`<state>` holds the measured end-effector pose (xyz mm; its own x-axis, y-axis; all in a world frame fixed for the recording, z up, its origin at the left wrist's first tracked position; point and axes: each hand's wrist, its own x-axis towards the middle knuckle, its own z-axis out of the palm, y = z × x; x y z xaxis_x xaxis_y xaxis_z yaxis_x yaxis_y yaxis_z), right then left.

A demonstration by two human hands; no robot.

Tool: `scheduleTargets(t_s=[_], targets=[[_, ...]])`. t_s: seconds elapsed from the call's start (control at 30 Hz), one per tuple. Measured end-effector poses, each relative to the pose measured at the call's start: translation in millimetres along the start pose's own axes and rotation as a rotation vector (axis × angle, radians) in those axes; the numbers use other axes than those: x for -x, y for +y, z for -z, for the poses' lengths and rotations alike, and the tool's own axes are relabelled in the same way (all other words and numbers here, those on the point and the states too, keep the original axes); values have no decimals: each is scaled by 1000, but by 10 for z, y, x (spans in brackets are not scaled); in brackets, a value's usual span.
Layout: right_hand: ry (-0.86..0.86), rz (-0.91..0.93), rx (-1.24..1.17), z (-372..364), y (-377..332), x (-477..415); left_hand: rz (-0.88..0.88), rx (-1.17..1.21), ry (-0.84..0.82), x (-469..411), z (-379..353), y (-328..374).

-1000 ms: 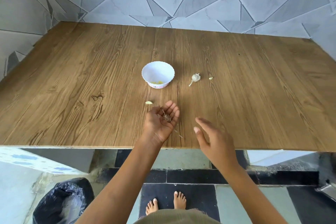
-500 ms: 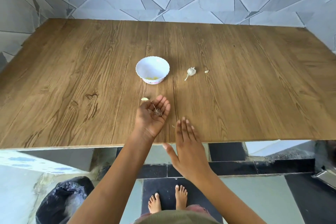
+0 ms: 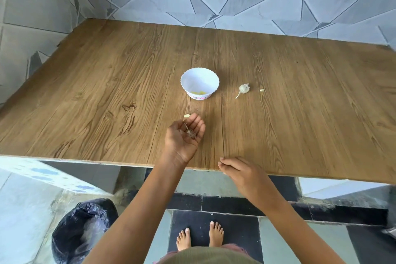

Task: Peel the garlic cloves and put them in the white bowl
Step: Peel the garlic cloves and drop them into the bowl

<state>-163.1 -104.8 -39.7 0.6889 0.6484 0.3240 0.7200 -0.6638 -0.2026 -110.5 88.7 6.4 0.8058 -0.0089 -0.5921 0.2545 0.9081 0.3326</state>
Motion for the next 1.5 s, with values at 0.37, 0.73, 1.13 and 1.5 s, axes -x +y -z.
scheduleTargets(t_s=[0.37, 0.73, 1.13, 1.5], targets=[[94, -463, -506, 230, -39, -287, 67, -65, 9, 21, -68, -193], [84, -191, -369, 370, -5, -909, 109, -53, 24, 155, -203, -321], [211, -120, -240, 285, -106, -915, 109, -20, -12, 137, -205, -218], [370, -304, -421, 274, -81, -823, 39, -30, -29, 73, -177, -262]])
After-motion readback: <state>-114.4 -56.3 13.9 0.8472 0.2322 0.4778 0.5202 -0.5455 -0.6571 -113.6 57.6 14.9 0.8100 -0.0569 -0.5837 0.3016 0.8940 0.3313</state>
